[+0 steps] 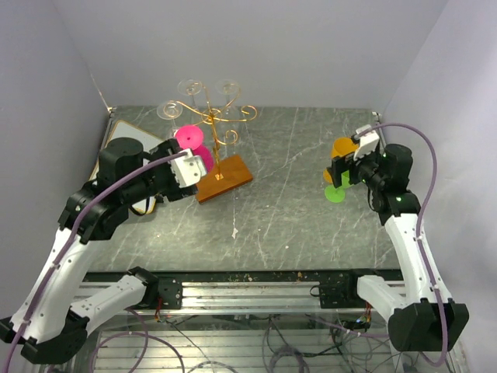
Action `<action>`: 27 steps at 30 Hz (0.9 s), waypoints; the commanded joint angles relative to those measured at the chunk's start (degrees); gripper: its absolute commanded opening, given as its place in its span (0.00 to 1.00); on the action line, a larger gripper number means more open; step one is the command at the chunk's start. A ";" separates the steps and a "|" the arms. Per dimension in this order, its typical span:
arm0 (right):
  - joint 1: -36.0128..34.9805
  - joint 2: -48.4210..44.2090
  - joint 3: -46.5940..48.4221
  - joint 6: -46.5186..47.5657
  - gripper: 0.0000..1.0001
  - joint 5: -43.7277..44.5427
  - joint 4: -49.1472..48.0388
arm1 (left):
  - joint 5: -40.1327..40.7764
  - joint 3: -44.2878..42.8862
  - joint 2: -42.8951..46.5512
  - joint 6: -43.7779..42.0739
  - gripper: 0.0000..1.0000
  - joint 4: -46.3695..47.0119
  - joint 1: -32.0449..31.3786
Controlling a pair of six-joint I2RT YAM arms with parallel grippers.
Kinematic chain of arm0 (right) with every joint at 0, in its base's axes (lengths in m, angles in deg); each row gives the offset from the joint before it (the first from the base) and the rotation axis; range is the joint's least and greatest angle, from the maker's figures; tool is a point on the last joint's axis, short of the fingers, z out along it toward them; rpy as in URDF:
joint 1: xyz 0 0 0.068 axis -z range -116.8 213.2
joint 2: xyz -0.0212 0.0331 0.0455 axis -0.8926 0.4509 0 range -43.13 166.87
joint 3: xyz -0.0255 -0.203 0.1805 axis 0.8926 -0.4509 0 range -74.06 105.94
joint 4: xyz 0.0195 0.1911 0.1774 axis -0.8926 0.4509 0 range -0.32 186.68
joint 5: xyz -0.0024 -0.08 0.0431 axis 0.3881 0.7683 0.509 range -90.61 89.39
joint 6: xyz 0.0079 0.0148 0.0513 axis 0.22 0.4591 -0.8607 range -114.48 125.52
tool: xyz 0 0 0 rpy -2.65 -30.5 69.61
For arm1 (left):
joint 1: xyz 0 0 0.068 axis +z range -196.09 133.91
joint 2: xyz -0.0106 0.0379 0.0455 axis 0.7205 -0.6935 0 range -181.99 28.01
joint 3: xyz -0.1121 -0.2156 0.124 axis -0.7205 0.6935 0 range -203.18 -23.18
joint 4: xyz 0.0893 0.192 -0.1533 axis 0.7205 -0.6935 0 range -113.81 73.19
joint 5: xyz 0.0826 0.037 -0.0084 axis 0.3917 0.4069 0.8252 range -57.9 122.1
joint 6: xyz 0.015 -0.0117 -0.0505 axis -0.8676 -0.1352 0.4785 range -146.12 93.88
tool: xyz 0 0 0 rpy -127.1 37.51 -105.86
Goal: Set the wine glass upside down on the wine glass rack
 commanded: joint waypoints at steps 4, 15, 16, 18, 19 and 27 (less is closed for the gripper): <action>8.65 -3.45 -0.95 -5.01 0.98 11.85 -3.83 | -7.34 2.67 2.85 15.32 0.90 1.42 2.43; 15.63 3.91 0.45 -6.81 0.64 13.48 0.40 | -7.24 10.15 8.61 20.81 0.97 5.70 8.33; 15.58 5.26 0.83 -6.74 0.62 12.51 1.47 | -7.80 10.54 9.02 21.01 0.97 5.93 8.91; 15.63 7.63 1.38 -6.69 0.60 10.73 2.59 | -8.45 11.33 9.60 21.66 0.97 6.55 9.83; 15.61 8.20 1.48 -6.63 0.59 10.08 2.94 | -8.71 11.84 9.68 21.85 0.97 6.97 10.34; 15.35 11.02 1.97 -6.43 0.55 7.92 4.00 | -7.49 15.28 9.56 22.26 0.96 8.97 11.74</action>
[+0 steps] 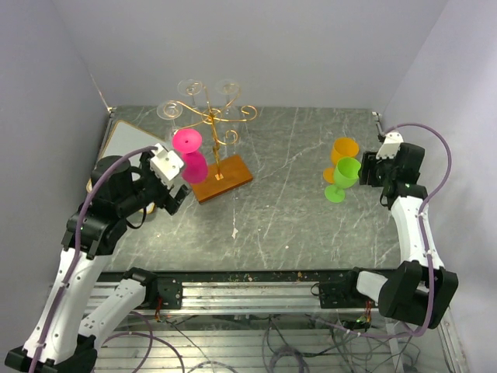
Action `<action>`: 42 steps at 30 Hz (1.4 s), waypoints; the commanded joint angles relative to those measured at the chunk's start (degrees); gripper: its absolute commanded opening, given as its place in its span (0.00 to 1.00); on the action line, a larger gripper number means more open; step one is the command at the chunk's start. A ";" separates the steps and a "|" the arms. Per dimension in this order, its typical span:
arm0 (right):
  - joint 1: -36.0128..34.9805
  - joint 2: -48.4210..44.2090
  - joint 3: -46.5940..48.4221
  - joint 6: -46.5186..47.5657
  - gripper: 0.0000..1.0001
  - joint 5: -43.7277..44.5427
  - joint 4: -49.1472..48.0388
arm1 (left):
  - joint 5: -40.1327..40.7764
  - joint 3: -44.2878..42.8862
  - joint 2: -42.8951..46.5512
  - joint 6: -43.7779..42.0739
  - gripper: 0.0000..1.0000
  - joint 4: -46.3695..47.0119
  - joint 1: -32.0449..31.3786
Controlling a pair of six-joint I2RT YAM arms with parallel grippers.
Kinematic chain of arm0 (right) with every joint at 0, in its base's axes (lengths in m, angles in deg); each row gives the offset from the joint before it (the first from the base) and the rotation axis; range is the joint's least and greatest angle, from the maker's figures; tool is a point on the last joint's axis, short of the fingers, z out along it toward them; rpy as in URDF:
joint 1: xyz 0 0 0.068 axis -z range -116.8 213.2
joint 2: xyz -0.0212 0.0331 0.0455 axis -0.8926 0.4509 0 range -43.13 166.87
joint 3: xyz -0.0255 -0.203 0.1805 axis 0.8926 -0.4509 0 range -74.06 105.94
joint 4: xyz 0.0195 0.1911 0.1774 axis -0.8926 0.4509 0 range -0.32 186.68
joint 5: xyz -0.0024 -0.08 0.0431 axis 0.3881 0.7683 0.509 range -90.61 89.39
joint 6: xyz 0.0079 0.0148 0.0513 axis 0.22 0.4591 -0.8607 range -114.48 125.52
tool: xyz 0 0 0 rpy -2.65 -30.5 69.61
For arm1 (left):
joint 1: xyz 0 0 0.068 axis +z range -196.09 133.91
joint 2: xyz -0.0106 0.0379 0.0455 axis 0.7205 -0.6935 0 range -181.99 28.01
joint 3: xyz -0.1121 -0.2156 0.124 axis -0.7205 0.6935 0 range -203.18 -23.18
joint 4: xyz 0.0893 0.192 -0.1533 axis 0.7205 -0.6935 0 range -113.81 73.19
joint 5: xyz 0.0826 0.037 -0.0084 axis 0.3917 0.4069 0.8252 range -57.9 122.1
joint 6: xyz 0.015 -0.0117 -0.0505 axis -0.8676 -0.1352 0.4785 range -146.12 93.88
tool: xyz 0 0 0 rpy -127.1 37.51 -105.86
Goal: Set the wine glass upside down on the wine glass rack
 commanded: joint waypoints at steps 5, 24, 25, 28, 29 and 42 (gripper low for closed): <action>-1.21 2.77 1.77 0.06 0.49 0.05 1.39 | -0.81 3.77 -0.65 1.02 0.95 4.54 0.55; -2.37 -0.82 1.76 2.14 0.00 -4.87 2.24 | -3.38 12.29 -1.27 -1.28 0.93 8.50 1.39; -2.37 -1.30 1.92 2.86 0.00 -7.34 2.89 | -3.38 12.12 -1.14 -0.82 0.94 8.55 1.81; -2.45 -3.69 2.42 4.92 0.00 -14.41 4.22 | -3.61 10.76 -1.04 1.64 0.97 8.05 2.77; -2.46 -4.80 2.37 5.59 0.00 -16.68 4.45 | -3.92 9.98 -0.97 2.27 0.97 7.52 2.94; -9.46 -12.15 6.85 7.82 0.00 -40.69 6.09 | -6.74 -3.84 -4.81 12.69 0.99 0.22 5.14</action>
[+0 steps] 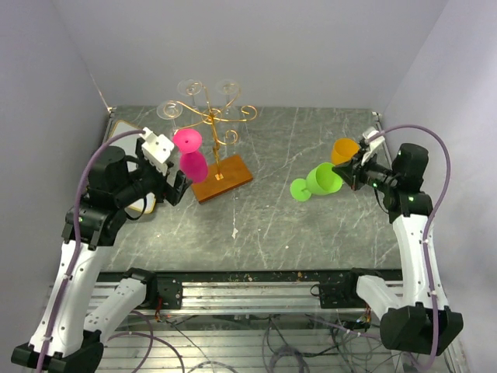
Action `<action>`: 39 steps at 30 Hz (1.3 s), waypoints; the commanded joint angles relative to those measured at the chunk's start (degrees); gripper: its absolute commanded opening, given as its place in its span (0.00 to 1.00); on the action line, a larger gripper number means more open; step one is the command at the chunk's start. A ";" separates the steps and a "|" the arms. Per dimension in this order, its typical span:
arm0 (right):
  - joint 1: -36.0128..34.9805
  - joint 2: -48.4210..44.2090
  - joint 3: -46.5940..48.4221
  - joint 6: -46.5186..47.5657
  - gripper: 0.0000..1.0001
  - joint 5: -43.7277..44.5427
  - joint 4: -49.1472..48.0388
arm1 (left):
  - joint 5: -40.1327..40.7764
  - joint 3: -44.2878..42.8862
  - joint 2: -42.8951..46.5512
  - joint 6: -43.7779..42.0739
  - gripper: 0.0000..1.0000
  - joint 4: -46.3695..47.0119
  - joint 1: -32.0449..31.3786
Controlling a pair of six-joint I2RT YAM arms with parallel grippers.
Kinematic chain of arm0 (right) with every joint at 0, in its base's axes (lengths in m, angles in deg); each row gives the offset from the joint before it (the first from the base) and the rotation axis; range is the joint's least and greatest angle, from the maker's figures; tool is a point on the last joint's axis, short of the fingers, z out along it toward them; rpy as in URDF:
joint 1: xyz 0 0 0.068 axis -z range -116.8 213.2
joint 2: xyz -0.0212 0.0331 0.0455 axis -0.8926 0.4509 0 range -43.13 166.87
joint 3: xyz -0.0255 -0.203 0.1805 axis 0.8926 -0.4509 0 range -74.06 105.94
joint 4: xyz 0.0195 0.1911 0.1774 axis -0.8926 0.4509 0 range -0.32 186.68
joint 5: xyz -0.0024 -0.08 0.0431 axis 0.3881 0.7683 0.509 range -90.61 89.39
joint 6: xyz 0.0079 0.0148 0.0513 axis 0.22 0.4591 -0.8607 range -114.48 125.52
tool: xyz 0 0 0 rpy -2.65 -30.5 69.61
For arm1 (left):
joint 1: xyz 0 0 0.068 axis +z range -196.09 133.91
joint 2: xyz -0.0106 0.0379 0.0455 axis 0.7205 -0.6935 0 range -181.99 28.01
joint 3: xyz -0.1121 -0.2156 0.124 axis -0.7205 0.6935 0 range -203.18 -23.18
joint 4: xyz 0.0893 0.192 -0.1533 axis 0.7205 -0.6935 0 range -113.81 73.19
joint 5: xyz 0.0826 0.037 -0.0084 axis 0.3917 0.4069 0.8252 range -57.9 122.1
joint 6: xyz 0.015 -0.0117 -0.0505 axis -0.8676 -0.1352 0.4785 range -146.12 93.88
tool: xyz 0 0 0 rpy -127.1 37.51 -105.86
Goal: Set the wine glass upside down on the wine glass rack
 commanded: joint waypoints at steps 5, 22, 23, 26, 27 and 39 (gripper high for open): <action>-12.44 -1.58 9.38 -2.33 0.00 -3.88 -0.75 | -3.04 -6.28 -4.32 7.81 0.97 -2.36 1.61; -23.11 8.68 32.05 -18.27 0.00 -6.91 -11.59 | -6.45 -30.05 -18.08 16.14 0.92 -4.84 1.56; -23.28 9.32 33.04 -19.41 0.00 -6.69 -12.76 | -6.65 -31.25 -18.79 17.18 0.92 -4.28 1.52; -23.90 11.48 36.29 -21.50 0.00 -5.65 -14.69 | -8.42 -33.33 -20.84 22.12 0.92 -1.26 1.52; -24.13 12.13 37.35 -22.02 0.00 -5.21 -15.02 | -9.19 -33.50 -21.39 24.27 0.91 -0.10 1.52; -25.13 18.28 45.71 -27.05 0.00 -0.08 -15.84 | -15.84 -30.49 -25.91 44.22 0.87 11.82 -2.20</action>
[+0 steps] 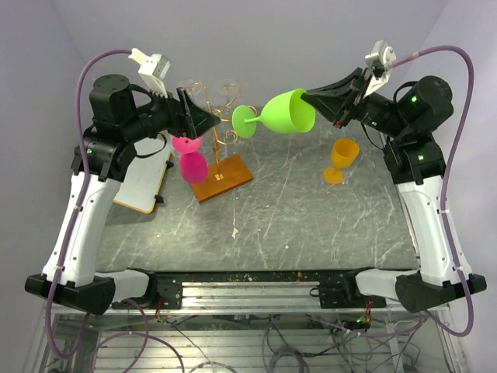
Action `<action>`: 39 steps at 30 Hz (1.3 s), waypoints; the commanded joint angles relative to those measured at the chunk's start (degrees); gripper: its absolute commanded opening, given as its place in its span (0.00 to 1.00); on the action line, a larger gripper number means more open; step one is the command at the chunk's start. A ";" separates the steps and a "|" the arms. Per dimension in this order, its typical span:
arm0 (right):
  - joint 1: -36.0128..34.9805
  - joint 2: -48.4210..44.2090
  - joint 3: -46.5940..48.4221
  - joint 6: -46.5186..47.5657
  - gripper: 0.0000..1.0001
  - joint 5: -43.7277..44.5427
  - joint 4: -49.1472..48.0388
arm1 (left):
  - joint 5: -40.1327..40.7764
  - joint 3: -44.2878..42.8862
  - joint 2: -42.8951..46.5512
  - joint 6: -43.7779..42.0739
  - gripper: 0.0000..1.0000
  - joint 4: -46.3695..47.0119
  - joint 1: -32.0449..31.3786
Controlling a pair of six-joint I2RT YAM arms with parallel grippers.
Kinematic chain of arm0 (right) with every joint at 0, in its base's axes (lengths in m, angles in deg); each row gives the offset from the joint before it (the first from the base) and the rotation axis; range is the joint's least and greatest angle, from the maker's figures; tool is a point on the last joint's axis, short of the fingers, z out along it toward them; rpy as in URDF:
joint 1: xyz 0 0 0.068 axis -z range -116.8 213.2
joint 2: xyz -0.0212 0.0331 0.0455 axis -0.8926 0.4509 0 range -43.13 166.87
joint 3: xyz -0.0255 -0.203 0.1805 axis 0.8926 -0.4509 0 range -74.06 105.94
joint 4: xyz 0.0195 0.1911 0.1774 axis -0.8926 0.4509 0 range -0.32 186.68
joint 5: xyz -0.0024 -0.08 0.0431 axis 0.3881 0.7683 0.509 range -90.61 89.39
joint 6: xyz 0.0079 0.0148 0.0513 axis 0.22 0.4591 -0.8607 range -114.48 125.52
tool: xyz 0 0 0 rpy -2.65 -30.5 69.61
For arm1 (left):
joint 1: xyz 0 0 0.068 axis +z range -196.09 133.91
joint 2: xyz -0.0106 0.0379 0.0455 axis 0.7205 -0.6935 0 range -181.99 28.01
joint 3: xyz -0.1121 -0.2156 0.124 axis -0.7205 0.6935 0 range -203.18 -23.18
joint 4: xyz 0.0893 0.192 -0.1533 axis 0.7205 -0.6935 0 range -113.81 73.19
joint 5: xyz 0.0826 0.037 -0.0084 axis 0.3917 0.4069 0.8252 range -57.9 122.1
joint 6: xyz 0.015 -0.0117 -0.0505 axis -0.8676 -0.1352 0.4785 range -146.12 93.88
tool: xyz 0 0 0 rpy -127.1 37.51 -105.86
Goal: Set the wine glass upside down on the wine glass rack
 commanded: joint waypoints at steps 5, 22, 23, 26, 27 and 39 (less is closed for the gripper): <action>-0.58 2.68 3.88 -2.09 0.00 1.76 -0.26 | -3.17 -0.18 -3.40 9.48 0.87 7.65 -4.83; -1.63 3.14 4.19 2.34 0.00 1.45 3.17 | -3.70 -1.81 -10.08 11.64 0.43 8.85 -8.79; -1.65 3.16 4.18 2.71 0.00 1.78 3.37 | -3.84 -1.64 -10.08 11.82 0.39 9.00 -8.82; -1.83 3.23 4.03 3.56 0.00 2.42 3.75 | -4.71 -1.32 -9.99 12.43 0.27 9.56 -8.83; -1.91 3.17 3.88 3.76 0.00 2.57 3.78 | -4.96 -1.31 -9.99 12.61 0.21 9.72 -8.83; -1.94 -0.10 -0.06 12.56 0.50 6.40 8.34 | -3.81 -1.05 -6.88 11.85 0.07 9.43 -6.78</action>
